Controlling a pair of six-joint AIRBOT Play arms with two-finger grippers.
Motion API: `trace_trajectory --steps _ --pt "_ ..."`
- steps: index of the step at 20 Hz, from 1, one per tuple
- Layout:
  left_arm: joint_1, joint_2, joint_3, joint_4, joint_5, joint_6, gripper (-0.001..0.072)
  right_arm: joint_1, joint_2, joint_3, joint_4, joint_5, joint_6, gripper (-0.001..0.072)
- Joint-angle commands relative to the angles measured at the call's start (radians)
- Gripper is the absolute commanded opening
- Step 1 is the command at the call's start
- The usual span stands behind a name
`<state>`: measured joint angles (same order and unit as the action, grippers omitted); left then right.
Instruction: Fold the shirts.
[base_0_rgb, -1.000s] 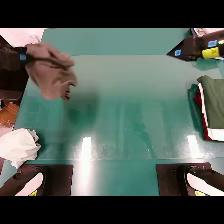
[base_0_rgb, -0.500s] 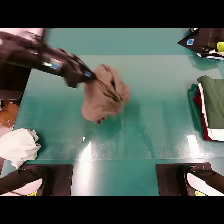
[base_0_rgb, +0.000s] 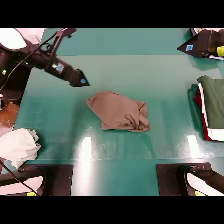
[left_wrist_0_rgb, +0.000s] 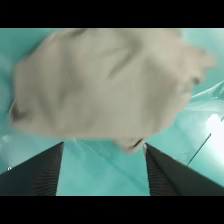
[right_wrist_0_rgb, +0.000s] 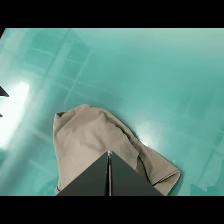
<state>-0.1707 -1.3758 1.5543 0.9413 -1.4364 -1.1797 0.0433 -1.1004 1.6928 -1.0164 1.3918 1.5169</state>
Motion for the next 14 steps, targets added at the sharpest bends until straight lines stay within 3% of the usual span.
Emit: trace_trajectory --steps 1,7,14 --pt "0.109 0.008 -0.163 -0.017 0.023 -0.025 0.0591 0.0 0.0 0.001 0.0 0.007 0.0 0.0022" --pt "0.135 -0.005 -0.581 -0.198 0.431 -0.017 0.0591 0.0 0.0 0.001 0.001 0.008 0.0 0.0022" --pt "0.117 -0.153 -0.601 -0.485 0.478 0.125 0.0591 0.0 0.0 0.0 0.0 0.054 0.0 0.0022"
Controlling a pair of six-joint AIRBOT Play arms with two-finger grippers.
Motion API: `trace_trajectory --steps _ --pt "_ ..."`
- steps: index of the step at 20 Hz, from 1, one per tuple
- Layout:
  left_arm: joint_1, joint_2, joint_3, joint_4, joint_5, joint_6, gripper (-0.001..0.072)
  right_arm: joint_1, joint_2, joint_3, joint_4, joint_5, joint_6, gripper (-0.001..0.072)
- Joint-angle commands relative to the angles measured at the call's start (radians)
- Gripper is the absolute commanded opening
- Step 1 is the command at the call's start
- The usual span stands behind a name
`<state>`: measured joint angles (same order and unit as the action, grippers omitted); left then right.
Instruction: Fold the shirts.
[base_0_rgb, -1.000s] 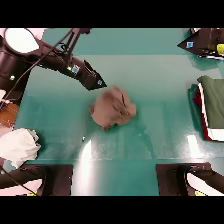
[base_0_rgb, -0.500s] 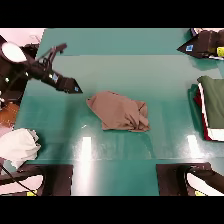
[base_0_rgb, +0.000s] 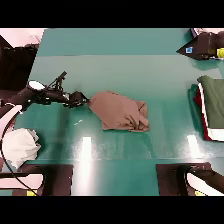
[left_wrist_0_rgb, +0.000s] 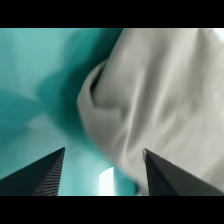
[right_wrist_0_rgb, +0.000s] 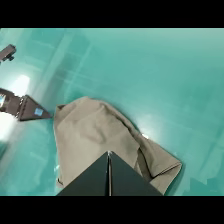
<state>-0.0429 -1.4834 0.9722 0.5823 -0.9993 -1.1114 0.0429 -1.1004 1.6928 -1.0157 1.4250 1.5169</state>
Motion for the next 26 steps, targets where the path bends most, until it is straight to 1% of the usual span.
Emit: trace_trajectory --steps 1,3,4,5,7,8,10,11,13,14,15,16,18,19,22,23,24,26 --pt "-0.026 -0.052 -0.019 -0.122 0.061 0.057 0.0591 0.001 0.0 0.0 0.0 0.03 0.0 0.0022" --pt "-0.055 -0.056 -0.019 -0.122 0.1 0.057 0.059 0.001 0.001 -0.005 -0.006 0.063 0.0 0.0022" --pt "-0.061 -0.056 -0.018 -0.134 0.111 0.056 0.0579 0.001 0.006 -0.024 -0.006 0.08 0.001 0.0022" --pt "-0.061 -0.056 -0.018 -0.147 0.113 0.057 0.0393 0.001 0.019 -0.066 -0.005 0.091 0.001 0.0022" --pt "-0.06 -0.056 -0.007 -0.144 0.105 0.066 0.0051 0.001 0.063 -0.187 -0.006 0.092 0.002 0.0022" --pt "-0.06 -0.056 0.008 -0.144 0.085 0.077 0.0031 0.001 0.089 -0.264 -0.006 0.085 0.002 0.0023" --pt "-0.06 -0.055 0.056 -0.139 0.018 0.085 0.003 -0.008 0.143 -0.435 -0.01 0.043 0.002 0.0024" --pt "-0.06 -0.051 0.086 -0.135 -0.023 0.096 0.003 -0.017 0.169 -0.532 -0.005 0.011 0.002 0.005" --pt "-0.06 -0.047 0.14 -0.121 -0.09 0.098 0.003 -0.035 0.194 -0.716 0.019 -0.05 0.0 0.0584" --pt "-0.06 -0.047 0.162 -0.114 -0.122 0.098 0.003 -0.039 0.19 -0.797 0.06 -0.064 -0.001 0.0631" --pt "-0.06 -0.047 0.179 -0.11 -0.145 0.098 0.003 -0.038 0.177 -0.877 0.113 -0.082 -0.016 0.063" --pt "-0.06 -0.047 0.185 -0.11 -0.159 0.098 0.003 -0.032 0.158 -0.94 0.174 -0.114 -0.058 0.0626" --pt "-0.06 -0.047 0.184 -0.101 -0.169 0.098 0.003 0.011 0.105 -1.02 0.268 -0.21 -0.132 0.0549" --pt "-0.06 -0.047 0.184 -0.093 -0.174 0.097 0.003 0.041 0.08 -1.034 0.293 -0.258 -0.154 0.0549" --pt "-0.06 -0.047 0.184 -0.084 -0.203 0.097 0.003 0.144 0.002 -1.003 0.298 -0.328 -0.157 0.0549" --pt "-0.06 -0.047 0.184 -0.081 -0.208 0.097 0.003 0.172 -0.021 -0.986 0.297 -0.34 -0.157 0.0524" --pt "-0.06 -0.047 0.184 -0.08 -0.21 0.097 0.003 0.198 -0.045 -0.968 0.284 -0.355 -0.157 0.0464" --pt "-0.06 -0.047 0.184 -0.08 -0.218 0.097 0.003 0.227 -0.083 -0.943 0.269 -0.371 -0.157 0.038"
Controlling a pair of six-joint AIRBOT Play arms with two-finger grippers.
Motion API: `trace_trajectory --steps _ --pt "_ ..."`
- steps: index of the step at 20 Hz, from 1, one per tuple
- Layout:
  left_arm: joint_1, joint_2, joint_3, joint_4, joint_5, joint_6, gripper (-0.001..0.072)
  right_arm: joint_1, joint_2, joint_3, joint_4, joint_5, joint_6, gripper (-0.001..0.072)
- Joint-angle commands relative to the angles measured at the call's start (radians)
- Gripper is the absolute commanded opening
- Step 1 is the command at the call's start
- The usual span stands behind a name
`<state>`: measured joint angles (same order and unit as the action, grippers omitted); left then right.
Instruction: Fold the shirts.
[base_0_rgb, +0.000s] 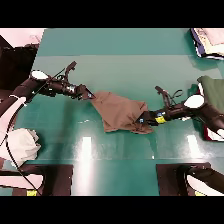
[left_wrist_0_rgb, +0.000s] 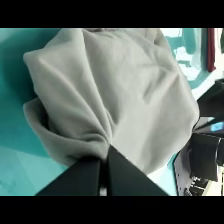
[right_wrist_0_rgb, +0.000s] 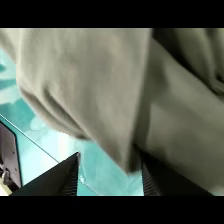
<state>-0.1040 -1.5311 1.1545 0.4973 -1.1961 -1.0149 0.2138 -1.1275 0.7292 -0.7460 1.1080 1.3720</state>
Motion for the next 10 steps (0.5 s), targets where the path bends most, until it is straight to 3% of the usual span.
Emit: trace_trajectory --steps 1,2,3,6,10 --pt "0.001 0.001 0.002 0.005 -0.029 0.0 0.003 0.063 -0.068 0.032 -0.014 -0.052 -0.012 0.0241" --pt "0.001 0.001 0.003 0.005 -0.04 0.0 0.0029 0.064 -0.074 0.044 -0.023 -0.05 -0.013 0.0064" --pt "0.001 0.005 0.003 0.006 -0.051 -0.005 0.0029 0.064 -0.072 0.059 -0.043 -0.039 -0.013 0.0022" --pt "0.011 0.112 0.031 0.055 -0.029 -0.027 0.0028 0.026 0.005 0.153 -0.105 0.025 -0.011 0.0021" --pt "0.048 0.372 0.24 0.093 -0.081 -0.037 0.0029 -0.092 0.184 0.41 -0.121 0.103 0.039 0.002"
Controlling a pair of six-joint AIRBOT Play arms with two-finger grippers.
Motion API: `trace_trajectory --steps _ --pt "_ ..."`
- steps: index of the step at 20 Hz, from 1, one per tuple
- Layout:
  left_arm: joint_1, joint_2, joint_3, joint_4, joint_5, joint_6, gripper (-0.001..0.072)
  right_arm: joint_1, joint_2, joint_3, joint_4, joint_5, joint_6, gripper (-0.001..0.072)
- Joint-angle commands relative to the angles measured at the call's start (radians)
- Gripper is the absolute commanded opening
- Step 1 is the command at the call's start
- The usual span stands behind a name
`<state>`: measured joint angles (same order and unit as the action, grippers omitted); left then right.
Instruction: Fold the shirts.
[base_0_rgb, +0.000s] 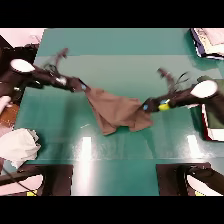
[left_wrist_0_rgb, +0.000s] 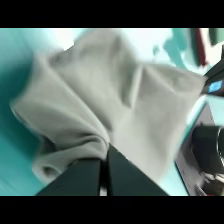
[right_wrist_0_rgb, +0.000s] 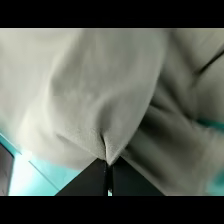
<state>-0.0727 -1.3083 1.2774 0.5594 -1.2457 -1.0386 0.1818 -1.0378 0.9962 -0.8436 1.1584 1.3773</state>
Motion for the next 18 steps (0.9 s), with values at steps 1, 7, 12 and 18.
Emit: trace_trajectory --steps 1,7,12,18 --pt "0.015 0.211 0.177 0.029 -0.052 -0.025 0.0029 -0.084 0.13 0.215 -0.023 0.069 0.055 0.002" --pt "0.003 0.462 0.498 0.045 -0.118 -0.115 0.0029 -0.115 0.223 0.483 -0.022 0.208 0.159 0.002" --pt "0.003 0.452 0.554 0.202 -0.149 -0.191 0.0029 -0.115 0.192 0.505 -0.022 0.309 0.218 0.002" --pt "0.003 0.3 0.267 0.244 -0.195 -0.203 0.003 -0.115 -0.023 0.505 -0.026 0.393 0.223 0.002"
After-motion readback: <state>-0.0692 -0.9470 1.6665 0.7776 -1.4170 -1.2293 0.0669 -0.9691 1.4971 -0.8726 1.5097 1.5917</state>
